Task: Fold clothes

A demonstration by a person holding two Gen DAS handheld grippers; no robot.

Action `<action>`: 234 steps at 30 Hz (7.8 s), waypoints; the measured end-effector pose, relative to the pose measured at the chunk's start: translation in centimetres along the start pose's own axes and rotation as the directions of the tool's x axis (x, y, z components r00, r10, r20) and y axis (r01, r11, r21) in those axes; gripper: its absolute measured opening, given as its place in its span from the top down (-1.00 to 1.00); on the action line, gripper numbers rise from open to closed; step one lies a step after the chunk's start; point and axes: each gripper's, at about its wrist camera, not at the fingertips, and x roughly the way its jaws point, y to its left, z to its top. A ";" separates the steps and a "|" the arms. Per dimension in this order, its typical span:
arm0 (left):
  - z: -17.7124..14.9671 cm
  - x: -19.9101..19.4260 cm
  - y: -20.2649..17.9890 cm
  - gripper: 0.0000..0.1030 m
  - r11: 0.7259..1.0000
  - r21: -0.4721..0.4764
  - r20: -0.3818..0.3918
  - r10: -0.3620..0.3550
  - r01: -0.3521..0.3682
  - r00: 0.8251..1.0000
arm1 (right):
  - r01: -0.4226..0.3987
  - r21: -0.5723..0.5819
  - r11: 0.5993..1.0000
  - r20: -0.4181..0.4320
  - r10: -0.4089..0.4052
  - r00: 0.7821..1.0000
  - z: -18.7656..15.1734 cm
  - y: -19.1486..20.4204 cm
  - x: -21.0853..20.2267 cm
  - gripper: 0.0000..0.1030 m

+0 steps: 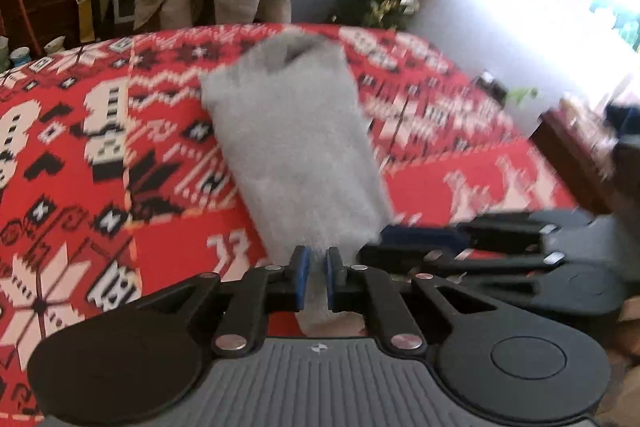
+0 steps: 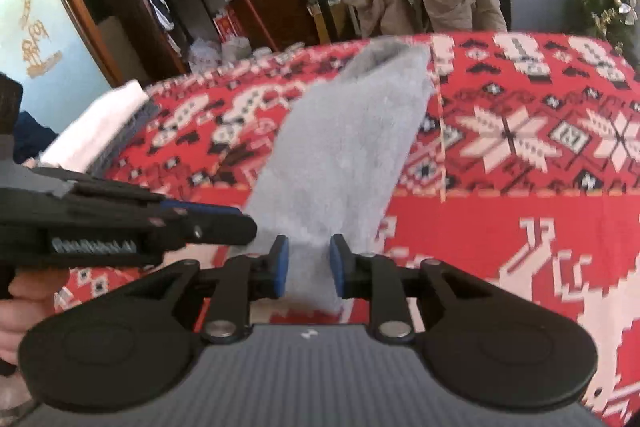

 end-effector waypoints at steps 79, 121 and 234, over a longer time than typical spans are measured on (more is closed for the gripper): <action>8.0 -1.2 8.9 -0.73 0.991 0.128 0.103 -0.040 0.027 0.994 | 0.228 -0.259 0.939 0.079 -0.215 0.974 10.6 -2.6 -2.4 -0.99; 1.7 3.5 1.1 0.91 0.344 0.871 0.406 -0.101 -0.351 0.908 | 0.110 -0.227 0.968 -0.018 -0.117 0.993 16.4 -7.0 3.3 -0.99; 4.9 -0.9 4.0 0.90 0.971 0.105 0.085 -0.224 0.215 0.971 | -0.111 0.167 0.980 0.025 0.109 0.994 5.0 -7.2 1.7 0.69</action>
